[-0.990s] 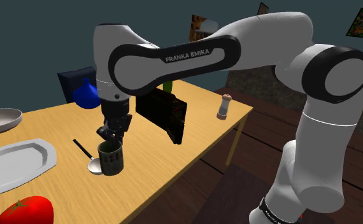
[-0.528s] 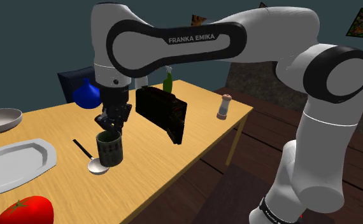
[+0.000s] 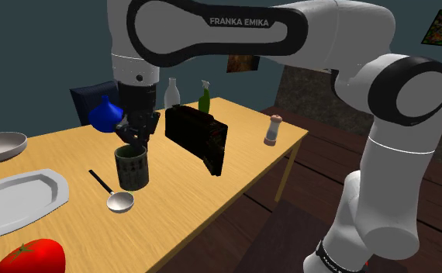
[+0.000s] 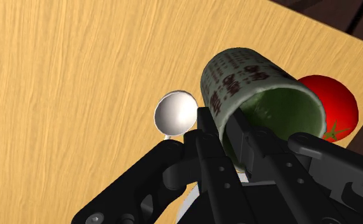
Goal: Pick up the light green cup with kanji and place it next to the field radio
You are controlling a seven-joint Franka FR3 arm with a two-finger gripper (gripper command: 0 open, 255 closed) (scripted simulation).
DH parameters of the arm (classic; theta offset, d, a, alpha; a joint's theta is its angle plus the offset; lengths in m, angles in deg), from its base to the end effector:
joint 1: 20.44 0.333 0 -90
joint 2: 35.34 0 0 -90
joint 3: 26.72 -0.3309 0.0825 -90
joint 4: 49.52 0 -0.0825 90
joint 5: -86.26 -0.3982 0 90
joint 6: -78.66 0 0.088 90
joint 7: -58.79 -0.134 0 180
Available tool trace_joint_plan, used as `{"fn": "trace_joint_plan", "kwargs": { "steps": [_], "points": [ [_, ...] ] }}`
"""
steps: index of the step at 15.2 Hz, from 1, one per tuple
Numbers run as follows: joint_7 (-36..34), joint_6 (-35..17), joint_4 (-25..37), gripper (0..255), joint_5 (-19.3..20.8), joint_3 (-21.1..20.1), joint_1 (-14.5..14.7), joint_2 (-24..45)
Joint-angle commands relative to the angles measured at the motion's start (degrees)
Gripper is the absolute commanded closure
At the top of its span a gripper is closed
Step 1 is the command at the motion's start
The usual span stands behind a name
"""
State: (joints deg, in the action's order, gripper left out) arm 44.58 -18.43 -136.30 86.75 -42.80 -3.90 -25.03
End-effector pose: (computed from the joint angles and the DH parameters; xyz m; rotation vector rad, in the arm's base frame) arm 0.5402 0.3287 0.5466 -3.0620 -0.4908 0.0153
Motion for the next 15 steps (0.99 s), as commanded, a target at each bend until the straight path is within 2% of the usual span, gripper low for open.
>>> {"fn": "trace_joint_plan", "kwargs": {
  "steps": [1, 14, 15],
  "points": [
    [-0.03, 1.45, 1.53, 255, 0.03, -0.02, 0.04, 0.1],
    [-0.83, 12.85, 16.25, 255, 1.03, -0.28, 0.98, 3.51],
    [0.42, 12.03, 13.24, 255, 0.32, 0.11, -0.1, 1.27]
  ]
}}
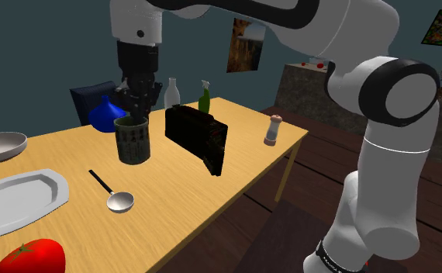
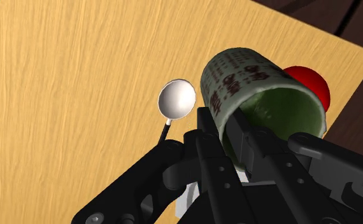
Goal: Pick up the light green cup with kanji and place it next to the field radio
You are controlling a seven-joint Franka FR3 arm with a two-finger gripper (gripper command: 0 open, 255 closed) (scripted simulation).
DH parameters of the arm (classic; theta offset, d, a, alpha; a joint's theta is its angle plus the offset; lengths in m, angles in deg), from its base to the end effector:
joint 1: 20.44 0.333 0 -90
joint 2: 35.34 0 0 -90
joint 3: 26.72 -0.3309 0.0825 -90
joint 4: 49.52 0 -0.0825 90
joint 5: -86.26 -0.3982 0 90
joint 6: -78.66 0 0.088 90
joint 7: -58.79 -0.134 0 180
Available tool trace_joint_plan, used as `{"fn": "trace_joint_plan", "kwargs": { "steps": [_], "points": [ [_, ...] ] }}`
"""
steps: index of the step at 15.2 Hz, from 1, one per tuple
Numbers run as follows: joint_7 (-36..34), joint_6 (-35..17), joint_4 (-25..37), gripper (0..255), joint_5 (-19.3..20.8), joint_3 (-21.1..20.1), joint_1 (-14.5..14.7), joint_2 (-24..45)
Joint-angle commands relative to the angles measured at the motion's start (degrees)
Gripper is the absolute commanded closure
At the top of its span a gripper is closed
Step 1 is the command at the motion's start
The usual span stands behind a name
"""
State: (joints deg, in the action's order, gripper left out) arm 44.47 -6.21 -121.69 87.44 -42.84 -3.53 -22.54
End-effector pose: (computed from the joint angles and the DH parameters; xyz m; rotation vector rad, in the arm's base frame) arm 0.5405 0.3215 0.6250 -3.0622 -0.4907 0.0158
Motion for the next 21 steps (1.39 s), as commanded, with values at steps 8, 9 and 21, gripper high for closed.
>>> {"fn": "trace_joint_plan", "kwargs": {
  "steps": [8, 9, 21],
  "points": [
    [11.1, -3.54, -18.99, 255, -4.1, 4.69, -6.97, -15.53],
    [12.45, -3.7, -20.63, 255, -4.33, 5.42, -7.57, -16.97],
    [28.63, -3.64, -33.88, 255, -3.69, 15.22, -13.91, -29.56]
  ]
}}
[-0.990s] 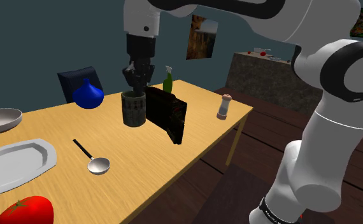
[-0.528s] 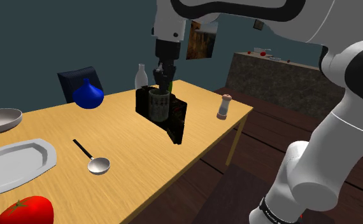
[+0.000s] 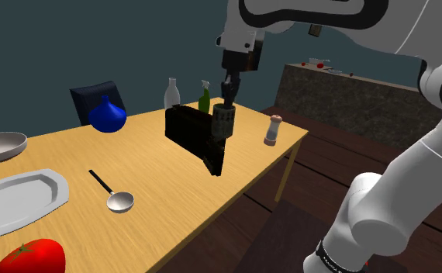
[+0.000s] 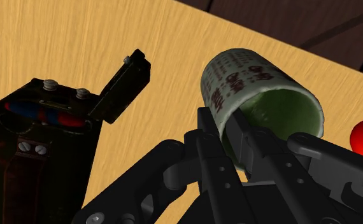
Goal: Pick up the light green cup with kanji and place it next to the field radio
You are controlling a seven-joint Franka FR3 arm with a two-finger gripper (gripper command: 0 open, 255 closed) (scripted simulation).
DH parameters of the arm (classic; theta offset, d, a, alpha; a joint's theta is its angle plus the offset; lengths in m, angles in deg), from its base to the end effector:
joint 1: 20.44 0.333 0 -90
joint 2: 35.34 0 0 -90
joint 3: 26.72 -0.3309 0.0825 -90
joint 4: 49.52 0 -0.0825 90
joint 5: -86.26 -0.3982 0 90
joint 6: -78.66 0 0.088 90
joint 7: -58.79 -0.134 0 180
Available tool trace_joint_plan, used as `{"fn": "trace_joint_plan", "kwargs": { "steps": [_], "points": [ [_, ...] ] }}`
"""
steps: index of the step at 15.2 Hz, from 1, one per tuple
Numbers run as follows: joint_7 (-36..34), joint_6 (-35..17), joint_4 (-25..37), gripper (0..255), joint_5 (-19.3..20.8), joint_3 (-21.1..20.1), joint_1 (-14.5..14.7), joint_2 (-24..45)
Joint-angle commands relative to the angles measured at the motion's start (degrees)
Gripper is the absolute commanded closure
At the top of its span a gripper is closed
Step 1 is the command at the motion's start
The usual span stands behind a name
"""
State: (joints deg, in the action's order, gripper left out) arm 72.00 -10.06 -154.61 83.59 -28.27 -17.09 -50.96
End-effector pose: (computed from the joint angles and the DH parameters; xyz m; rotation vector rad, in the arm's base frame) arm 0.4716 0.0484 0.6250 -3.0628 -0.4876 0.0159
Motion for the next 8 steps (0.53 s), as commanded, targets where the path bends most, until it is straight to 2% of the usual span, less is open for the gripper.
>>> {"fn": "trace_joint_plan", "kwargs": {
  "steps": [1, 6, 8],
  "points": [
    [2.46, 0.31, -1.6, 255, 0.43, 1.52, -0.87, -1.81],
    [9.27, 0.81, -3.79, 255, 2.09, 6.08, -3.38, -4.31],
    [9.54, 0.06, -4.82, 255, 2.19, 6.28, -3.47, -4.58]
  ]
}}
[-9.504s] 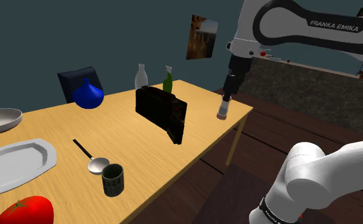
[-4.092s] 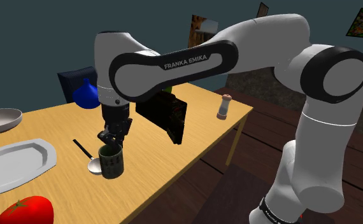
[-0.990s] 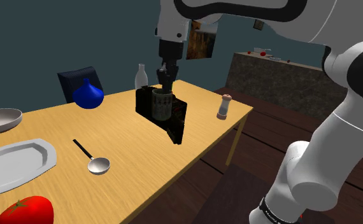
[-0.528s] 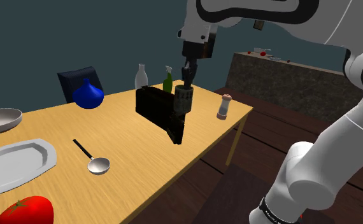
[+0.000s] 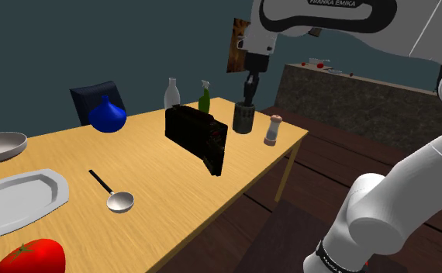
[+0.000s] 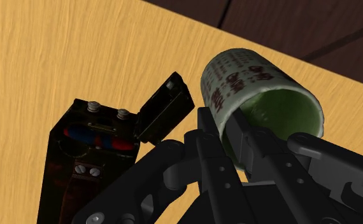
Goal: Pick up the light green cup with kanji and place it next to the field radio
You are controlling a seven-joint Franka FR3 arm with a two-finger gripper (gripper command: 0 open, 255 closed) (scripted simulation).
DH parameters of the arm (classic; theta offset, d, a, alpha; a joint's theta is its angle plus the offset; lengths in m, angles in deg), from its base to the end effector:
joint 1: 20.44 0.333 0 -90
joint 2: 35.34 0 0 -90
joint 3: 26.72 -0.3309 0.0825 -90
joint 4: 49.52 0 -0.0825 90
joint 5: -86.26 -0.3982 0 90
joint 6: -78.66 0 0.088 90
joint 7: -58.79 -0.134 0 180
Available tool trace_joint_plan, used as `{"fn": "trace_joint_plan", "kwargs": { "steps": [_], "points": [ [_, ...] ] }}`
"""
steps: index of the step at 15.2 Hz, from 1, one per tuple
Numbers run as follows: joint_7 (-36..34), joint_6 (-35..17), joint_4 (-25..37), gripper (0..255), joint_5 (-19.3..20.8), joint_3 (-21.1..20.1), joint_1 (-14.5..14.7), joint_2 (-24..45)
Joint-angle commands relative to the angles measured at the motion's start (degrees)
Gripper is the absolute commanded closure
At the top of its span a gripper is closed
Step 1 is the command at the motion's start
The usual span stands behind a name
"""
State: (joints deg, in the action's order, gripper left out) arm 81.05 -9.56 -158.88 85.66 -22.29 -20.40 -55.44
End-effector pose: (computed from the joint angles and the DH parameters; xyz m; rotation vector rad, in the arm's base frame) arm 0.4451 -0.0384 0.6237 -3.0623 -0.4896 0.0158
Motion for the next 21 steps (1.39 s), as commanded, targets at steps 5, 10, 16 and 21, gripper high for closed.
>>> {"fn": "trace_joint_plan", "kwargs": {
  "steps": [5, 10, 16, 21],
  "points": [
    [0.55, -4.28, -5.23, 255, 0.19, 0.32, -0.2, -0.95],
    [0.63, -8.11, -9.59, 255, 0.24, 0.34, -0.24, -1.48],
    [0.74, -12.71, -14.42, 255, 0.28, 0.4, -0.29, -1.71],
    [0.86, -16.57, -18.14, 255, 0.29, 0.47, -0.32, -1.56]
  ]
}}
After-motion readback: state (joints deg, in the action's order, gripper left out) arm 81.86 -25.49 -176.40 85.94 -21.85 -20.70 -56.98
